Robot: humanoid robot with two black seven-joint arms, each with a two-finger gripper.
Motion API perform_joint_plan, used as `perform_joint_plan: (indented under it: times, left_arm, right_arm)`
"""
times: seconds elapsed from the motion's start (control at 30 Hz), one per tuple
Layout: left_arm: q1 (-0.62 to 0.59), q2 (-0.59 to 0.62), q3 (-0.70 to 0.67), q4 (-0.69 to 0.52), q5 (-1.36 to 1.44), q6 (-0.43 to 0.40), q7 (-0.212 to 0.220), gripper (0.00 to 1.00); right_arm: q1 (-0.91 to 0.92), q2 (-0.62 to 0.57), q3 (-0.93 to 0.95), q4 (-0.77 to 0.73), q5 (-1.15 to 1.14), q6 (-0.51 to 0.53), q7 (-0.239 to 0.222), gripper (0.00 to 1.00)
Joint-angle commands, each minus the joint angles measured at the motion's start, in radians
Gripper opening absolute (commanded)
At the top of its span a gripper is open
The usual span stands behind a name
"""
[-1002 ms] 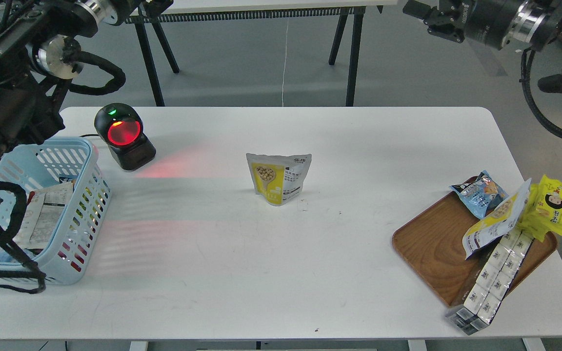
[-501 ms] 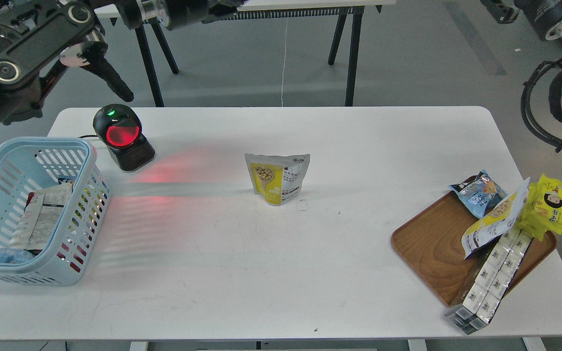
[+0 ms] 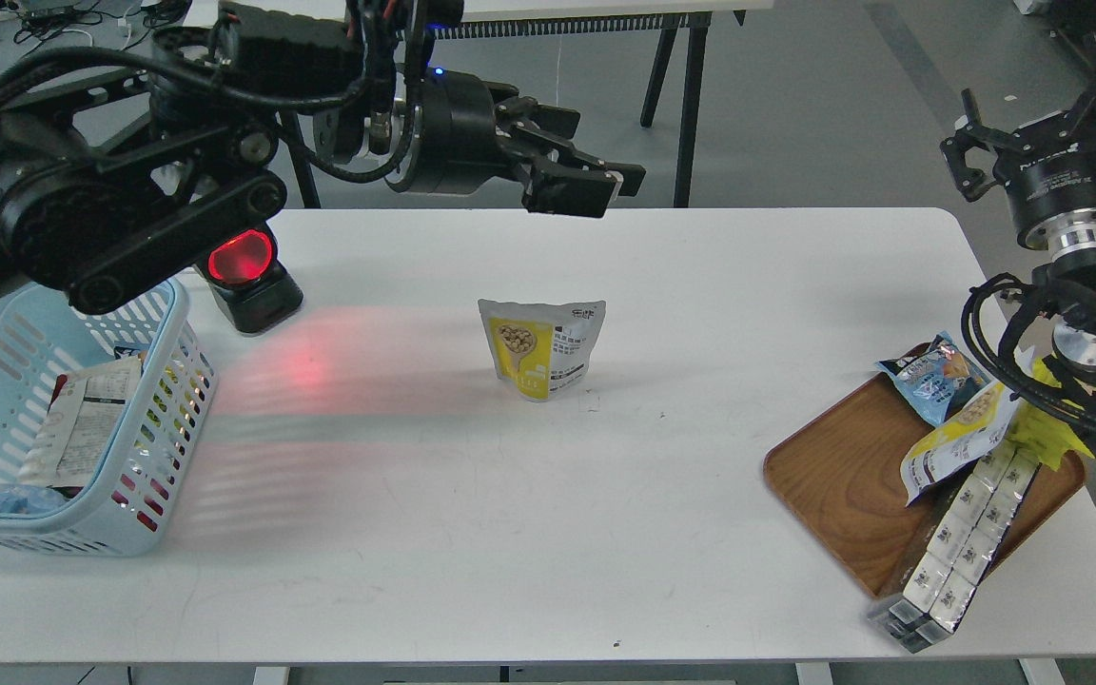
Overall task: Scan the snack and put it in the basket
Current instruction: 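Reach the left gripper to the standing pouch and grasp it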
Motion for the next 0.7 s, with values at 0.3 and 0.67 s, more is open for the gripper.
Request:
perform_joint_plan:
  times: [0.3,0.67]
  left_arm:
    - [0.026,-0.110,0.225,0.079,0.418,0.000,-0.040,0.90]
    - [0.047,-0.158,0.254,0.154,0.418,0.000,-0.036,0.74]
  right_arm:
    - [0.009,0.013,0.010,0.007,0.000,0.000,-0.001,0.99]
    - [0.018,0.031,0.011,0.011,0.000,0.000,0.002,0.99]
